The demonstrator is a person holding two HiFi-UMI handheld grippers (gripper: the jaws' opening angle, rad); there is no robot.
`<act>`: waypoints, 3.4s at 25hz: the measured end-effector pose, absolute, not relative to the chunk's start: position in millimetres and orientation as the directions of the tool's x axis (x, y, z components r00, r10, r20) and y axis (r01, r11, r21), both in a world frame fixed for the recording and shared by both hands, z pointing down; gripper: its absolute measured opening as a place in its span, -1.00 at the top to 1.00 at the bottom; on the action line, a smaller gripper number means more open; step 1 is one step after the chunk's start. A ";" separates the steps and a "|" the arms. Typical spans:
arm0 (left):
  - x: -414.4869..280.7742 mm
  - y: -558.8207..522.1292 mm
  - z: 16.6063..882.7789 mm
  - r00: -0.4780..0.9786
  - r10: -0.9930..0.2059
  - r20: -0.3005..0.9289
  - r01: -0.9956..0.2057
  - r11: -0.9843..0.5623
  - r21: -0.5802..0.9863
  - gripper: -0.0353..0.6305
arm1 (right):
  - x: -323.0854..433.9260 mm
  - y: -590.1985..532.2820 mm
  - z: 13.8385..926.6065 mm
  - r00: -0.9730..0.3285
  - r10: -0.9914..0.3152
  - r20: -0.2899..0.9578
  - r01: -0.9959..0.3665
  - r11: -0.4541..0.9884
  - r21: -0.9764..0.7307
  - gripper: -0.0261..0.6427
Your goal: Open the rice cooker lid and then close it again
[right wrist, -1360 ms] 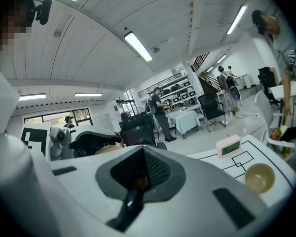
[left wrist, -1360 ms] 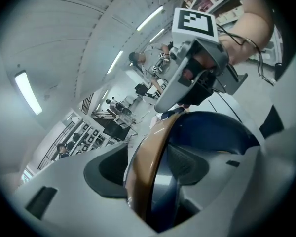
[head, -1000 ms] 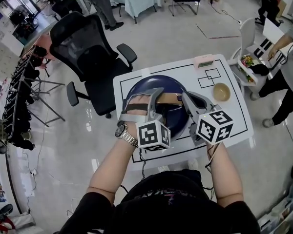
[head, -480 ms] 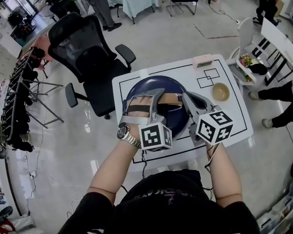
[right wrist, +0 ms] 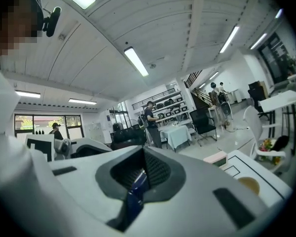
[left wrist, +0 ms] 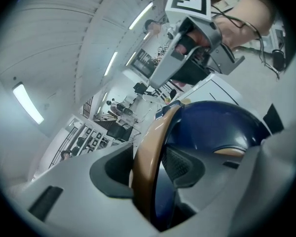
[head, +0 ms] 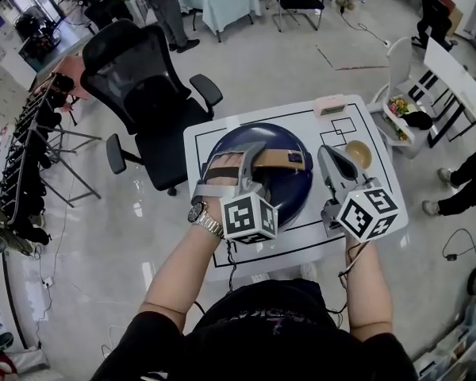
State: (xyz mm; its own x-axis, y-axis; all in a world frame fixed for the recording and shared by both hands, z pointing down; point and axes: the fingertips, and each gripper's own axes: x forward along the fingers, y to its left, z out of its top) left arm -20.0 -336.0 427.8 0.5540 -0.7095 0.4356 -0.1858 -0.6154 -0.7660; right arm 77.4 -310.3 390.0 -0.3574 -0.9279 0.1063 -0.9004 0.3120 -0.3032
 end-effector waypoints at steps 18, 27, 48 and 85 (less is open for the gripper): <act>-107.4 -350.5 350.9 0.656 -0.709 0.261 -0.545 -0.683 -0.486 0.37 | 74.0 -313.7 341.2 -0.336 -0.942 0.000 -0.911 0.325 -0.252 0.92; -174.6 -362.5 333.0 0.599 -0.783 0.169 -0.709 -0.616 -0.343 0.45 | 26.7 -323.9 331.2 -0.422 -0.906 -0.013 -0.879 0.413 -0.237 0.92; -254.8 -370.3 347.2 0.458 -0.877 0.144 -0.868 -0.476 -0.139 0.55 | -36.6 -326.5 335.5 -0.531 -0.847 0.013 -0.832 0.519 -0.198 0.92; -290.6 -240.3 322.9 0.219 -0.974 0.066 -0.968 -0.225 -0.109 0.24 | -50.4 -265.1 331.9 -0.697 -0.717 -0.007 -0.701 0.683 -0.208 0.92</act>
